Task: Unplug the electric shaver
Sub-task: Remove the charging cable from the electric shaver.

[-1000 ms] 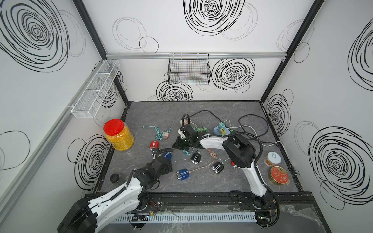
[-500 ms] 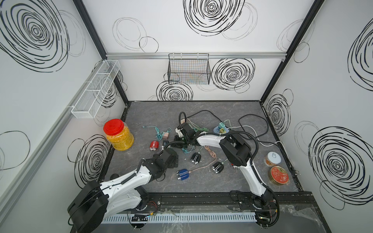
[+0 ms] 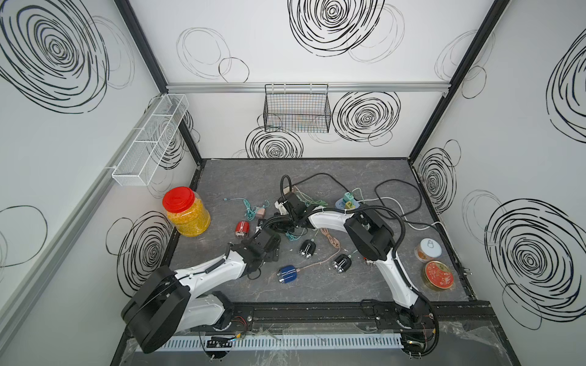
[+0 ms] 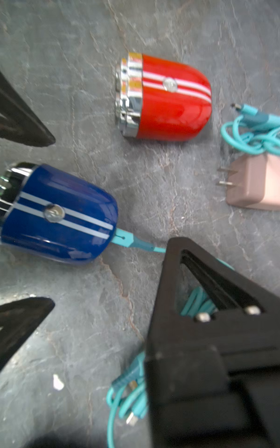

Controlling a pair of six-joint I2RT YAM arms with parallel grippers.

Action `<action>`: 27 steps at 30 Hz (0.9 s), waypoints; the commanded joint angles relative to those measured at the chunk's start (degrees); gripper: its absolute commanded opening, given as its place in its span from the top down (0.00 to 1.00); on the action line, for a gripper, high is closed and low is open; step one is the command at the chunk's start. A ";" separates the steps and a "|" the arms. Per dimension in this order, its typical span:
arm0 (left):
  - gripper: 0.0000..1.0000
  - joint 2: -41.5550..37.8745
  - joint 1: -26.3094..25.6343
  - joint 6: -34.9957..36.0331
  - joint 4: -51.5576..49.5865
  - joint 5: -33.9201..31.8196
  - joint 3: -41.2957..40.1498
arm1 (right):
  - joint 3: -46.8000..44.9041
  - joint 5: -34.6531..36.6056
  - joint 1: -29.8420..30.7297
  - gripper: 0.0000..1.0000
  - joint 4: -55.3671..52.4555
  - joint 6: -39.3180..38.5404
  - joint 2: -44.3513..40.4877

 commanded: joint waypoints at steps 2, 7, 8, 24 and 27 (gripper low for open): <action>0.01 2.65 0.40 2.33 1.02 3.35 2.03 | 1.64 -0.81 0.27 0.92 -1.80 -0.78 1.39; 0.04 3.79 -0.06 1.18 -0.39 3.29 1.85 | 2.40 -1.07 -0.01 0.92 -2.48 -1.22 1.55; 0.05 3.90 -0.33 1.03 -0.57 3.15 1.85 | 2.67 -1.07 -0.09 0.92 -2.68 -1.37 1.66; 0.37 3.31 -0.39 -1.24 0.49 2.30 0.21 | 5.07 -1.98 0.48 0.93 -4.18 -2.43 2.46; 0.41 2.12 0.03 -1.35 0.66 2.22 -0.24 | 5.02 -2.29 0.59 0.93 -4.19 -2.50 2.31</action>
